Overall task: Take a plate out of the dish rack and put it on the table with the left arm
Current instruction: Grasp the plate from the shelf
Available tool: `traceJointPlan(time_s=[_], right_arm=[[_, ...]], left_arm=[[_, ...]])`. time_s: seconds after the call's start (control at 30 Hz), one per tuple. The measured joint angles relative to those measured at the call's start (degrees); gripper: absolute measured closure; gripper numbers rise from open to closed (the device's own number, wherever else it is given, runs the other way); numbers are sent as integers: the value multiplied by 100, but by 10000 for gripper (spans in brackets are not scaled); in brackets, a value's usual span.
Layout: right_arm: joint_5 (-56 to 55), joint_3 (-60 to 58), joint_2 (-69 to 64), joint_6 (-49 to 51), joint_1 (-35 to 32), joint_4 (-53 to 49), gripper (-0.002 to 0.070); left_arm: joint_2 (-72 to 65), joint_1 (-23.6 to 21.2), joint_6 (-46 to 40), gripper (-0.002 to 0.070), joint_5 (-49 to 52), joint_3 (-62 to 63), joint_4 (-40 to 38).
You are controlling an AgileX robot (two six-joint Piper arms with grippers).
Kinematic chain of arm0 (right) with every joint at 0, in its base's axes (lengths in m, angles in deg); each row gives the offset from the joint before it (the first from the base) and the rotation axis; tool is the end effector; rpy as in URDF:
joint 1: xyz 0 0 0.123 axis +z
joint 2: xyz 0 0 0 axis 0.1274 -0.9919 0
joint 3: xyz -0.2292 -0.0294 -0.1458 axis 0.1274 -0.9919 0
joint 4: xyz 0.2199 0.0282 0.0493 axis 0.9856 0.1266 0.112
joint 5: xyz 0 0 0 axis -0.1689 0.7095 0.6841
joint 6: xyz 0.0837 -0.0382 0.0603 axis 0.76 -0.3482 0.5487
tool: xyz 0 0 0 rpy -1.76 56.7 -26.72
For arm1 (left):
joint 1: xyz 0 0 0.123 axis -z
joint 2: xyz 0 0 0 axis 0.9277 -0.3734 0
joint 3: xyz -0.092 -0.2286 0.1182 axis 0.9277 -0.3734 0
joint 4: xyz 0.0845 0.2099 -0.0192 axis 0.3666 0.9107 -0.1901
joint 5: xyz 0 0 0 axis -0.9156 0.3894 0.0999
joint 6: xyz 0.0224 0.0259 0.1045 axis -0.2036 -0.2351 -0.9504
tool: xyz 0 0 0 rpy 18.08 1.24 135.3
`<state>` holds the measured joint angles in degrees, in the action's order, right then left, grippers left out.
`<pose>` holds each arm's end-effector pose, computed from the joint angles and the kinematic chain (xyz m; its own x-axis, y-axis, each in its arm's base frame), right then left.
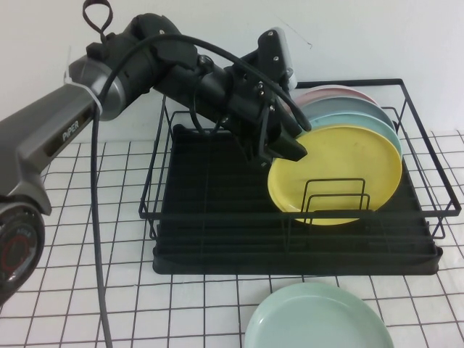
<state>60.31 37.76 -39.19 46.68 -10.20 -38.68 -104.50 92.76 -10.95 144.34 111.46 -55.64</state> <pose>0.0578 0.0003 0.1706 -0.2641 -0.0717 -0.9618 -0.0004 0.9972 -0.0742 0.3807 -0.2555 0.2749 0.0193 0.6022 -0.7981 0.9910 0.0941 0.0950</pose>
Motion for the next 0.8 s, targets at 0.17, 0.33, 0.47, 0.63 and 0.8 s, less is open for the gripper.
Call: traceJointPlan(time_s=[0.17,0.33,0.47,0.63,0.8], right_arm=[[0,0,0,0,0,0,678],[0,0,0,0,0,0,678],[0,0,0,0,0,0,678],[0,0,0,0,0,0,678],[0,0,0,0,0,0,678]], left_arm=[[-120,8,-27,358,-119,0,-56],[-295,8,-27,361,-169,0,-79],[-370,13,-27,365,-240,0,-93],[-416,22,6,446,-347,0,-144],[-435,27,108,535,-480,0,-204]])
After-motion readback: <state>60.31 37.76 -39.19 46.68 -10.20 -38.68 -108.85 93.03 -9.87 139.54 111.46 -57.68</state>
